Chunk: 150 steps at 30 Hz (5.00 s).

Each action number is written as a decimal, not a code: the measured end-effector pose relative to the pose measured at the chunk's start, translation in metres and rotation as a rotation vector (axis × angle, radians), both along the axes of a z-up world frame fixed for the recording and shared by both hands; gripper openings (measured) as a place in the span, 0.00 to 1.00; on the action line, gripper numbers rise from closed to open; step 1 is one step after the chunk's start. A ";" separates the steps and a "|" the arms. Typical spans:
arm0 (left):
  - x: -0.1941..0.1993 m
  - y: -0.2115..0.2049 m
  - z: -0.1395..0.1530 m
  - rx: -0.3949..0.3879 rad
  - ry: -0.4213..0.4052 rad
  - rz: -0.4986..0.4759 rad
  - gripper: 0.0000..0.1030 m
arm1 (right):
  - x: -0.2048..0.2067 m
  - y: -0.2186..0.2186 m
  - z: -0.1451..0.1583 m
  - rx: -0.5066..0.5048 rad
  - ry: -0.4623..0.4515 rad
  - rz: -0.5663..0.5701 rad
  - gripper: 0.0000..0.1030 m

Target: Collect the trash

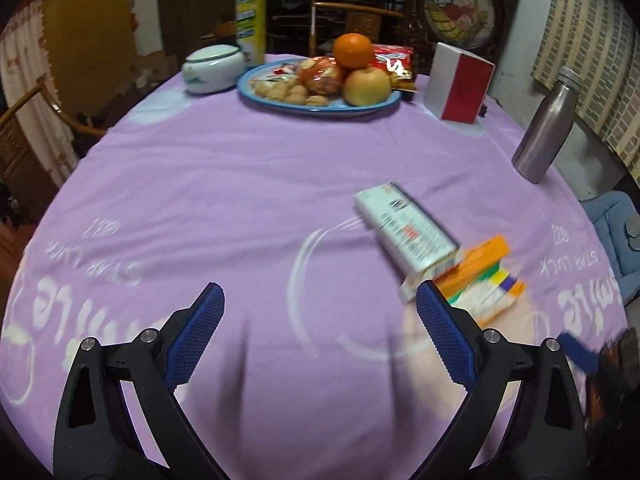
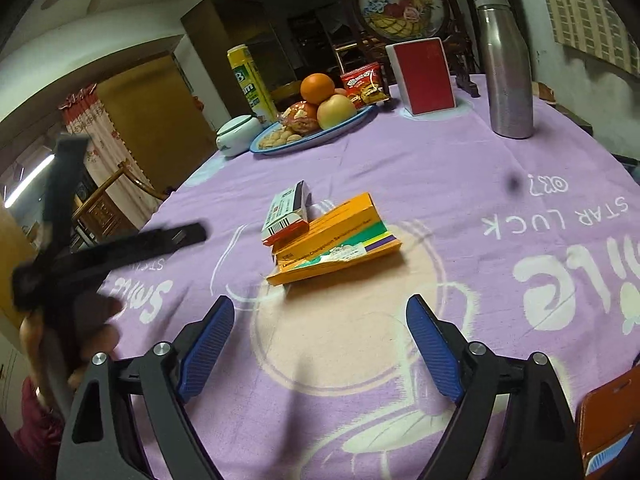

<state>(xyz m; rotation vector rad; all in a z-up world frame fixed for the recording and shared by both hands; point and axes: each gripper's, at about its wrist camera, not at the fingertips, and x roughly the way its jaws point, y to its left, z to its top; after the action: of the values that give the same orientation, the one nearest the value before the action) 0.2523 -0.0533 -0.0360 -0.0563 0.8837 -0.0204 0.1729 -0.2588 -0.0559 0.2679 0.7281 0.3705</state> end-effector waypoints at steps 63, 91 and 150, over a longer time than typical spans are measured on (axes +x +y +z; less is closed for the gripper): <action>0.058 0.115 -0.053 0.012 0.081 0.255 0.94 | 0.019 -0.025 -0.017 0.070 0.128 -0.110 0.87; 0.062 0.100 -0.046 0.150 0.049 0.256 0.94 | 0.015 -0.025 -0.013 0.082 0.109 -0.107 0.89; 0.074 0.134 -0.058 0.074 0.085 0.308 0.94 | 0.050 -0.018 0.035 -0.247 0.045 -0.269 0.76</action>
<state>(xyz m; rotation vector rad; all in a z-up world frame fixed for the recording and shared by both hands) 0.3267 0.0802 -0.0939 -0.1244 0.9518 0.3041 0.2225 -0.2770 -0.0209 0.1382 0.7634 0.0184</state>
